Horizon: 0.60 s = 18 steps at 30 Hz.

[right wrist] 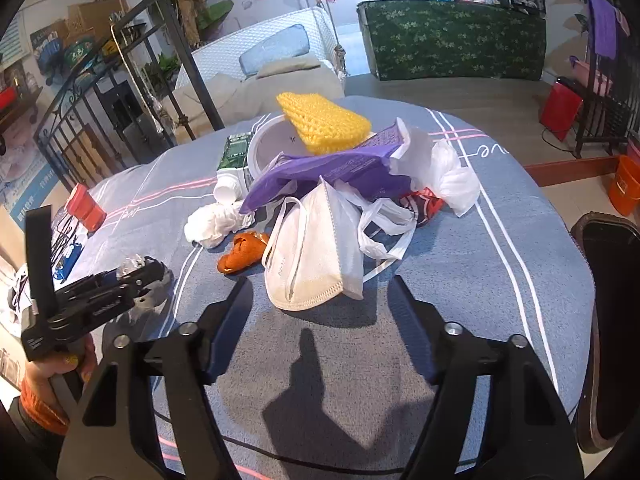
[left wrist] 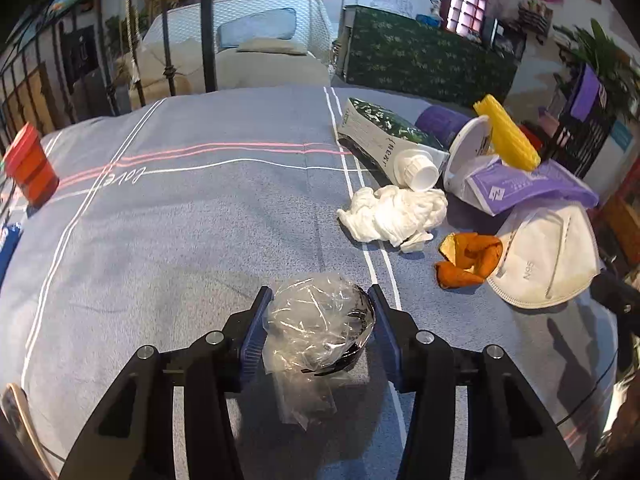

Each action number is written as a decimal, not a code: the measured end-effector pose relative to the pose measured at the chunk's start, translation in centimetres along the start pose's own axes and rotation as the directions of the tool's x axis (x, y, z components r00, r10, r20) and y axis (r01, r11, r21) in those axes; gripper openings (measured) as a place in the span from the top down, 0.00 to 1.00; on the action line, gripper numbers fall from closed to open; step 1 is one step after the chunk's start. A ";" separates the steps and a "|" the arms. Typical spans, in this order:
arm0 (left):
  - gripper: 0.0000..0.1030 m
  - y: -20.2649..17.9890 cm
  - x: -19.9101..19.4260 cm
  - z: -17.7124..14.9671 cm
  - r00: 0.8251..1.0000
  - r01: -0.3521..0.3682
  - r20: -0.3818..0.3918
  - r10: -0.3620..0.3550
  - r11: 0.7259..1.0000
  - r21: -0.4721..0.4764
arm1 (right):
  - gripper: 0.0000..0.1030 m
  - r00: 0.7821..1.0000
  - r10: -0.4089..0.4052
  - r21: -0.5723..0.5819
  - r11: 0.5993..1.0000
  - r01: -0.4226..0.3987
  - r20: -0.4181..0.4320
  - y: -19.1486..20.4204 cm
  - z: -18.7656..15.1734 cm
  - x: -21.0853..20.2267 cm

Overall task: Collect trash
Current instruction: 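Move the left gripper back to the bed and grasp the clear plastic bag, then grasp the white face mask with the right gripper and lift it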

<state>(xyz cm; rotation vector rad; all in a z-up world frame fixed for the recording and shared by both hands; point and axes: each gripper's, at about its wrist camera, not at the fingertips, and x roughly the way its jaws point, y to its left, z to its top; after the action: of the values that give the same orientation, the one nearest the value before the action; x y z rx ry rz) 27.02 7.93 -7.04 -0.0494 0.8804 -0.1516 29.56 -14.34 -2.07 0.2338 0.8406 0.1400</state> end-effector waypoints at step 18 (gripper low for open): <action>0.54 1.0 -2.1 -1.6 1.000 0.014 0.012 -0.014 0.998 -0.067 | 0.92 0.999 0.005 0.037 0.999 -0.003 -0.054 -0.1 0.5 3.4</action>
<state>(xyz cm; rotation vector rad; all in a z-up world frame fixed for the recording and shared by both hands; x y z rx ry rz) 24.55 9.23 -6.53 -0.1187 0.8737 -0.1348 32.20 -13.76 -4.25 0.2670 0.8973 0.1352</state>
